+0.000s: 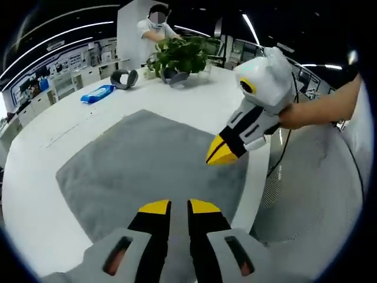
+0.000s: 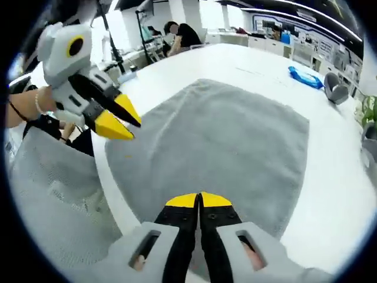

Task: Fold the towel on the table until its edges align and the towel forms a compact rectangular stack.

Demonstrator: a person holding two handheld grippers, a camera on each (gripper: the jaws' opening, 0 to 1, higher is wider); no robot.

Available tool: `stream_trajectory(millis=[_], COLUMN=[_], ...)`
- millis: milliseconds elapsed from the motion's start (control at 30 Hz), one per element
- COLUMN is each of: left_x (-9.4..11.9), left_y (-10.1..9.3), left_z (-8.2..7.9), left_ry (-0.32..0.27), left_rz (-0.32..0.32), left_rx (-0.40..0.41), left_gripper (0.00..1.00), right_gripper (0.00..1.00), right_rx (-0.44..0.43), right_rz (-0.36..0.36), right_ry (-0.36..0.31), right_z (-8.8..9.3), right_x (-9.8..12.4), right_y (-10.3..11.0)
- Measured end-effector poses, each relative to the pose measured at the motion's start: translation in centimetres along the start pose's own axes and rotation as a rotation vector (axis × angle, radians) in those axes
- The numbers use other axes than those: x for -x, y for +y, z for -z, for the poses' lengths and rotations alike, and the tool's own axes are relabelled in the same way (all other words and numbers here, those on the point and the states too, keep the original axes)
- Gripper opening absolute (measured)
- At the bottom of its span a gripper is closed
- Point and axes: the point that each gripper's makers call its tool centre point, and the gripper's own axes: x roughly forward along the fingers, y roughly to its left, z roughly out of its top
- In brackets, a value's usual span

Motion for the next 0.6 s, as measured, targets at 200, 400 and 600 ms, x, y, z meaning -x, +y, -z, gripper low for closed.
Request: stream_trajectory(millis=[200,400,600], left_x=[-0.3,-0.9,-1.4], left_y=[-2.6,-3.5,-4.8], left_z=[0.3,1.8,3.0], left_ry=[-0.029,0.028,0.072], left_rz=[0.062,0.078,0.120], left_rx=[-0.004,-0.063,-0.094], left_gripper=[0.21,0.22,0.20], right_gripper=[0.06,0.14,0.19], right_rx=[0.018,0.115,0.137], right_rz=[-0.109,-0.156,-0.195], right_ry=[-0.026,0.033,0.099], right_z=[-0.9,0.9,2.9], right_x=[0.1,-0.5,-1.2], right_y=[3.6,5.6,7.0])
